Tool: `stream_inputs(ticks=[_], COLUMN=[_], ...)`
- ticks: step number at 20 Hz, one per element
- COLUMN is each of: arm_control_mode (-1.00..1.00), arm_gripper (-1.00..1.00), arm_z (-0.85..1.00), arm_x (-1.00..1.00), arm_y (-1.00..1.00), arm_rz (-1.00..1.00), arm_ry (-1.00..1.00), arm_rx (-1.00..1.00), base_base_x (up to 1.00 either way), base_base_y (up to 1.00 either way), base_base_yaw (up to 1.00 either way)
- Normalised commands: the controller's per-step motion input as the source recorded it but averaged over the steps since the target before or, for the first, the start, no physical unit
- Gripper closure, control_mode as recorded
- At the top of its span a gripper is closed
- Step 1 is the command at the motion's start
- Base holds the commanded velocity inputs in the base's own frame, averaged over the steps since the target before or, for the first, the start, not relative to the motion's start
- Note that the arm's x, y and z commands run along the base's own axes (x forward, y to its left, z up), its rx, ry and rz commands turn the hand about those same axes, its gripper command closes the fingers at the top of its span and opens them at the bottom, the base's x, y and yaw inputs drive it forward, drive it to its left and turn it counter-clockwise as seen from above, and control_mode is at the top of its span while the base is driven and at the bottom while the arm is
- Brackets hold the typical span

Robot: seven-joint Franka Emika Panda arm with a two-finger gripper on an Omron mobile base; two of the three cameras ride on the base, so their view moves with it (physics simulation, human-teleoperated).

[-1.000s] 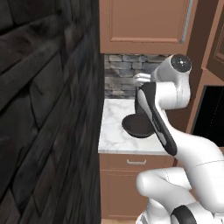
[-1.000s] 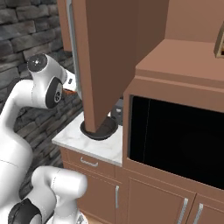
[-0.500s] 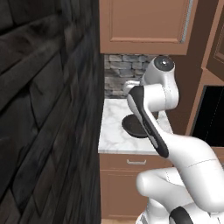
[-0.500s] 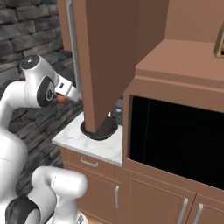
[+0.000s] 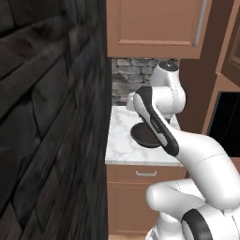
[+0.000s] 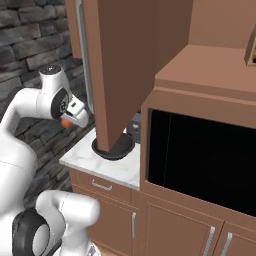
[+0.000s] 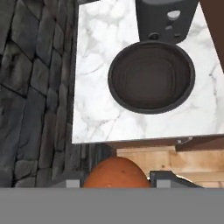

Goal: Pick the egg and butter from the fridge and place them by the bowl for mixing.

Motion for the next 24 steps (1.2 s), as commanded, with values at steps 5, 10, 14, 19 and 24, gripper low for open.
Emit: stream_inputs(ticks=[5, 10, 14, 19, 24], arm_control_mode=[-1.00, -1.00, -1.00, -1.00, -1.00], arm_gripper=[1.00, 1.00, 1.00, 1.00, 1.00], arm_z=[-0.54, -0.48, -0.40, -0.39, -0.37], arm_x=[0.12, 0.12, 0.24, 0.23, 0.47], arm_y=[0.24, 0.13, 0.04, 0.02, 0.12], arm_rz=[-0.06, -0.18, -0.20, -0.02, -0.12], arm_ry=[0.01, -0.02, 0.00, 0.01, 0.02], arm_rx=[0.20, 0.02, 0.00, 0.08, 0.02], base_base_x=[0.00, 0.00, 0.00, 0.00, 0.00], base_base_y=[0.00, 0.00, 0.00, 0.00, 0.00], base_base_yaw=[0.00, 0.00, 0.00, 0.00, 0.00])
